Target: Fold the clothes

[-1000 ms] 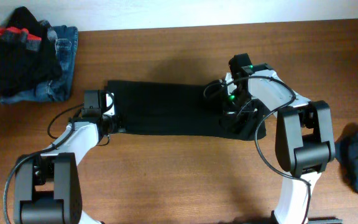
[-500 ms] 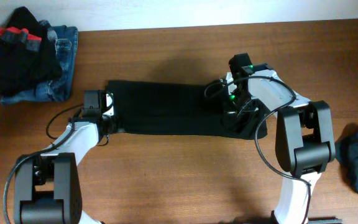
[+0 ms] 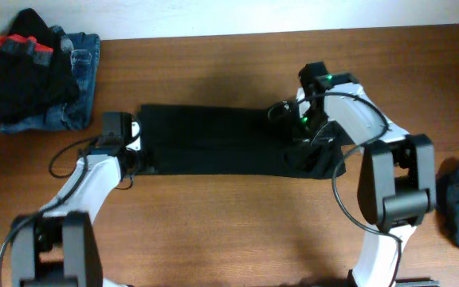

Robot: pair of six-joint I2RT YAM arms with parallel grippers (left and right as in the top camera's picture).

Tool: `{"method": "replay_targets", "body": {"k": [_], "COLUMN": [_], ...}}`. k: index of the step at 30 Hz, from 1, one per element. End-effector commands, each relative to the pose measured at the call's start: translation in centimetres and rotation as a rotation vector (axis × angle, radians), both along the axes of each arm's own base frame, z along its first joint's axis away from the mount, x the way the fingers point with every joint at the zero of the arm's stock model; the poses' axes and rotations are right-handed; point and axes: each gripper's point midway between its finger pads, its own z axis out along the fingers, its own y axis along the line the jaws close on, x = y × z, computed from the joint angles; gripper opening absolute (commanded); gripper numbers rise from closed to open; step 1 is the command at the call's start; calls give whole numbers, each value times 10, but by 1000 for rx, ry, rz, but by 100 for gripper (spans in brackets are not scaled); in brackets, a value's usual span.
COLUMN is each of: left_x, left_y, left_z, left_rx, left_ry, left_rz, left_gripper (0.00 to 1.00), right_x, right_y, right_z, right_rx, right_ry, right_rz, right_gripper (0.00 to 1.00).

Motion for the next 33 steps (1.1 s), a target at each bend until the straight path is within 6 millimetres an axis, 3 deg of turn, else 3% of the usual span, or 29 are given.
{"method": "replay_targets", "body": {"k": [1,2,7,13,16,17,18,20,21,25,33], "left_x": [15,15,17,24,30,33,36,41,43,50,68], "left_y": [3,3,3,3,2,0,-2,-8,-11,-15,-12], "left_z": [46,51,66,65,66,65,66,64,61,44,20], "left_rx": [8,8,8,7,1,-9,-19,-50,-68,-86,-146], "left_ry": [-129,-141,-186,-205,-227,-236,-245,-255,-257,-240,-256], "left_rz": [5,5,5,6,3,-2,-7,-23,-33,-42,-42], "left_gripper": [70,74,84,87,87,87,87,87,93,97,98], "right_x": [18,18,16,14,20,23,25,29,31,34,31], "right_y": [-3,-1,16,69,81,83,85,81,78,69,44], "right_z": [50,55,72,92,96,97,98,96,95,93,96], "right_rx": [8,18,121,434,469,472,473,454,439,416,343], "right_ry": [-125,-128,-129,-123,-156,-172,-182,-186,-185,-184,-184], "right_rz": [-2,-1,6,47,71,78,79,34,7,-38,-81], "right_gripper": [47,59,81,87,88,99,99,99,99,99,99]}}
